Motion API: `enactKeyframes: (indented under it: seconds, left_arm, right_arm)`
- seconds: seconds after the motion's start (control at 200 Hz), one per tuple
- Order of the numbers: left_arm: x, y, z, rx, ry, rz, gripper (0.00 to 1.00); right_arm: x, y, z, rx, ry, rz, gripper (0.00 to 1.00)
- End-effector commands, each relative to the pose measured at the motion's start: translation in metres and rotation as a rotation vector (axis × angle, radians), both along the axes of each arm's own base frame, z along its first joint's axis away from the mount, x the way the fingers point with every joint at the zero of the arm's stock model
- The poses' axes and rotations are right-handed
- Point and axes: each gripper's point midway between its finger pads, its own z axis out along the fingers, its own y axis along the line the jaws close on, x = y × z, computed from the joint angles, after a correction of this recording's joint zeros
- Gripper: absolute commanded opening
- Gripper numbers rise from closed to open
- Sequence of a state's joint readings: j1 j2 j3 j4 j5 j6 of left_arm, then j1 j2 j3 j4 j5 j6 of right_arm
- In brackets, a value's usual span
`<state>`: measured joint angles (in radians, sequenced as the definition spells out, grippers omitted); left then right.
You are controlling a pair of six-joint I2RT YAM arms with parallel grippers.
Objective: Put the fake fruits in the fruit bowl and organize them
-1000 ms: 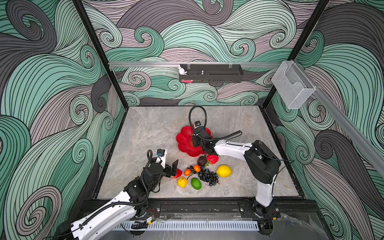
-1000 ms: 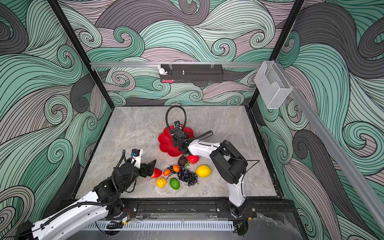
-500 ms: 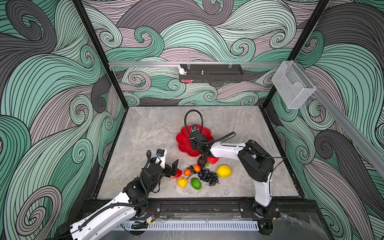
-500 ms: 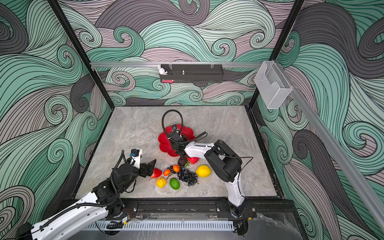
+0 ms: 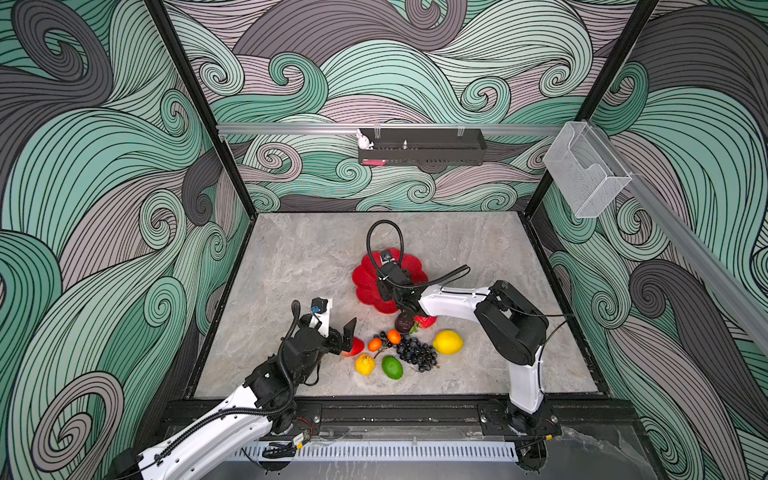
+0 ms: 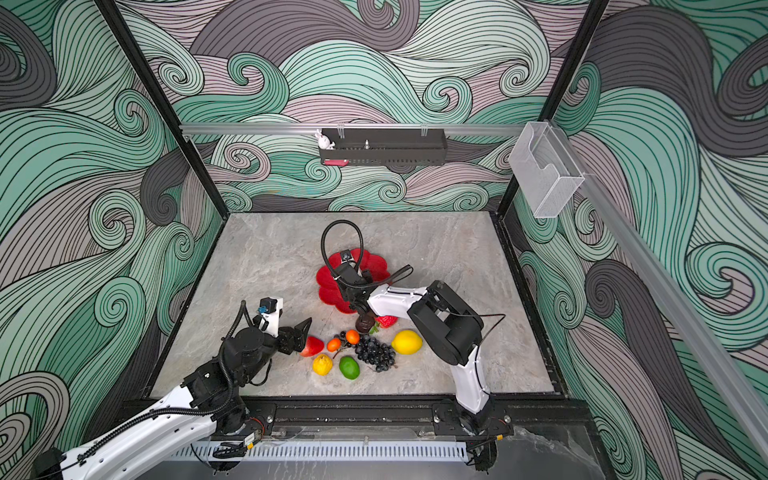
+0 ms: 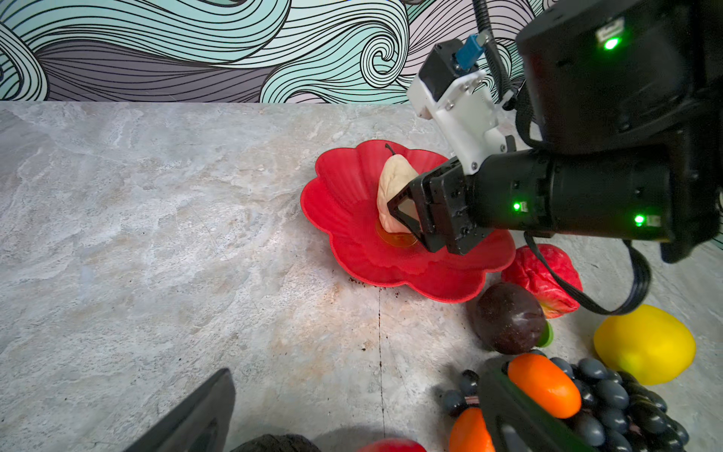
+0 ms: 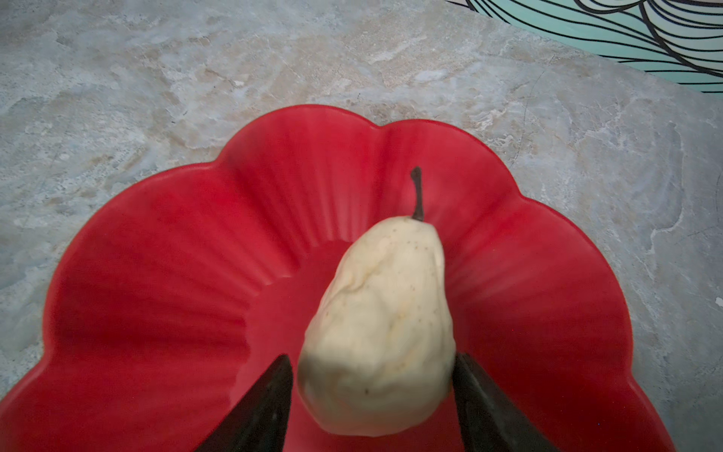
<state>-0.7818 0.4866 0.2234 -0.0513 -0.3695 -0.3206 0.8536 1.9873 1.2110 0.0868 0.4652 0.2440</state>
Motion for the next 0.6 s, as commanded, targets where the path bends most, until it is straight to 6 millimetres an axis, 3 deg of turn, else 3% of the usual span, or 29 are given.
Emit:
enactKeyframes:
  seconds: [0.0,0.24,0.415,0.595]
  left_arm:
    - [0.001,0.002,0.003,0.004,-0.015,0.004,0.99]
    - [0.002,0.001,0.003,0.006,-0.015,0.003,0.99]
    - [0.002,0.001,0.002,0.007,-0.013,0.002,0.99]
    - [0.003,-0.002,0.0,0.006,-0.006,-0.006,0.99]
  right_arm:
    - [-0.002,-0.002,-0.002,-0.008,-0.002,-0.01,0.66]
    - [-0.004,-0.004,0.004,0.004,-0.001,-0.015,0.68]
    - [-0.005,-0.003,0.024,0.051,0.02,-0.017,0.75]
    - [-0.005,-0.016,0.043,0.197,0.096,-0.047,0.79]
